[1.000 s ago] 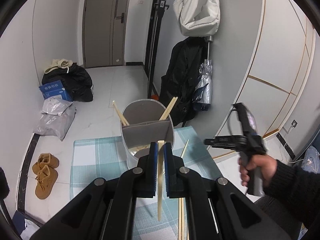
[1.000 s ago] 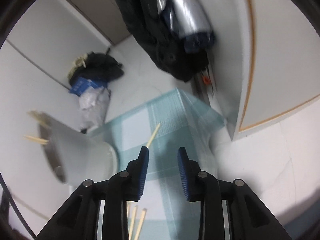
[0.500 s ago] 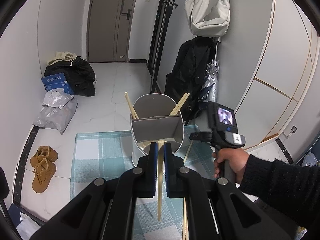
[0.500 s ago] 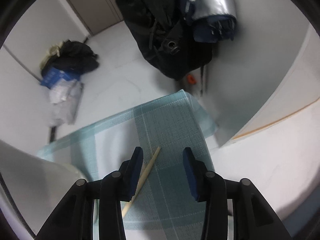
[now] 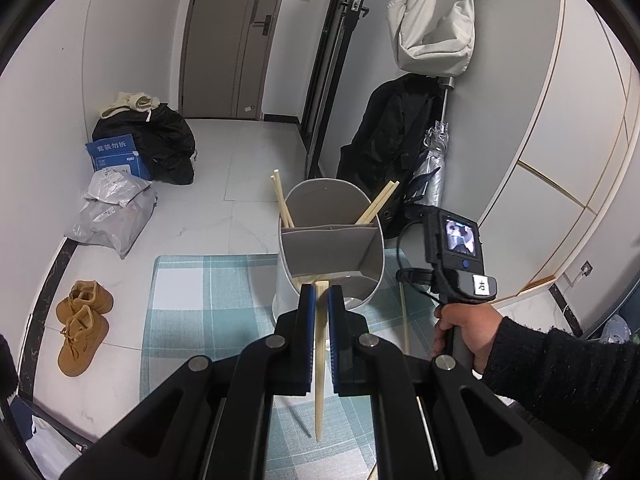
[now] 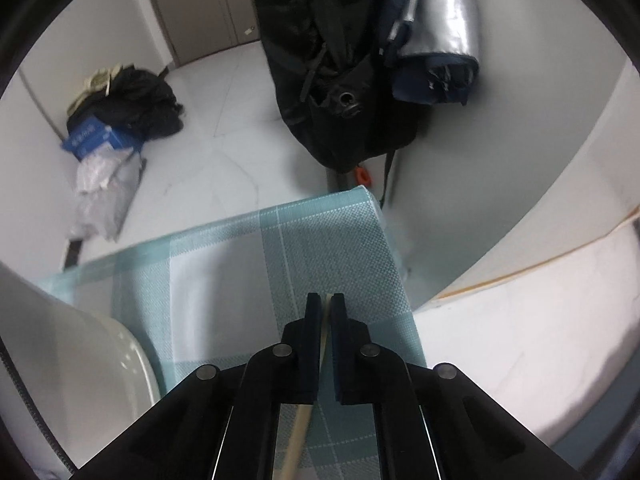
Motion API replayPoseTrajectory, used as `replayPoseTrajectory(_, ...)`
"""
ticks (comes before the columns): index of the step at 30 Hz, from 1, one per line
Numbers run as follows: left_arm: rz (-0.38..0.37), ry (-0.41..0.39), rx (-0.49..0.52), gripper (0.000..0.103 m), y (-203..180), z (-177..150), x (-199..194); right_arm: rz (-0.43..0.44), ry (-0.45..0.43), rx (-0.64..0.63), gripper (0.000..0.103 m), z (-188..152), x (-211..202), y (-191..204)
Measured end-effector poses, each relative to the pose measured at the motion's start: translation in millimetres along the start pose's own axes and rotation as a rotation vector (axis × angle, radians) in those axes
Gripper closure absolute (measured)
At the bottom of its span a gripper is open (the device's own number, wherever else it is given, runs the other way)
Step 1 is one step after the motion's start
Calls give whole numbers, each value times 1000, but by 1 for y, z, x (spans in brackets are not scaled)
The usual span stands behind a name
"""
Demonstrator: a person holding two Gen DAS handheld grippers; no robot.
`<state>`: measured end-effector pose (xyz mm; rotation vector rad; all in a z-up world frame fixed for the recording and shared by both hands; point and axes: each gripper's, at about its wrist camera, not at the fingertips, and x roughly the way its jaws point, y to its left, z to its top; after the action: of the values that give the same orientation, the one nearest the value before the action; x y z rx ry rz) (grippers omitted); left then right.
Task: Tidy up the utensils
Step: 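Lower the right tool to the cloth and grasp a chopstick while the left tool holds its chopstick, then carry both held chopsticks up over the white holder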
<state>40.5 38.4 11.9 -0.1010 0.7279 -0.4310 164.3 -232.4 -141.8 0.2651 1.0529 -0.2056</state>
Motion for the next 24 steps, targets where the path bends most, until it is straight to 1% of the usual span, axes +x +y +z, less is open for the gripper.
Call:
replayPoseTrajectory(1, 2, 0, -1, 101, 1, 0, 0, 13, 1, 12, 100, 0, 1, -2)
replayPoseTrajectory(6, 2, 1, -5, 101, 3, 1, 0, 144, 6, 129, 100, 7, 2, -19)
replayPoseTrajectory(8, 3, 1, -2, 101, 2, 1, -1, 171, -7, 134, 100, 7, -3, -21)
replayPoseTrajectory(13, 9, -4, 8, 101, -2, 3, -4, 263, -93, 131, 100, -2, -37, -27)
replayPoseTrajectory(16, 16, -9, 13, 101, -4, 2, -6, 315, -164, 84, 100, -15, -65, -25)
replayPoseTrajectory(22, 23, -16, 25, 101, -14, 2, -14, 370, -281, 17, 100, -40, -112, -18)
replayPoseTrajectory(24, 20, -21, 30, 101, -18, 4, -18, 372, -316, -11, 100, -50, -126, -16)
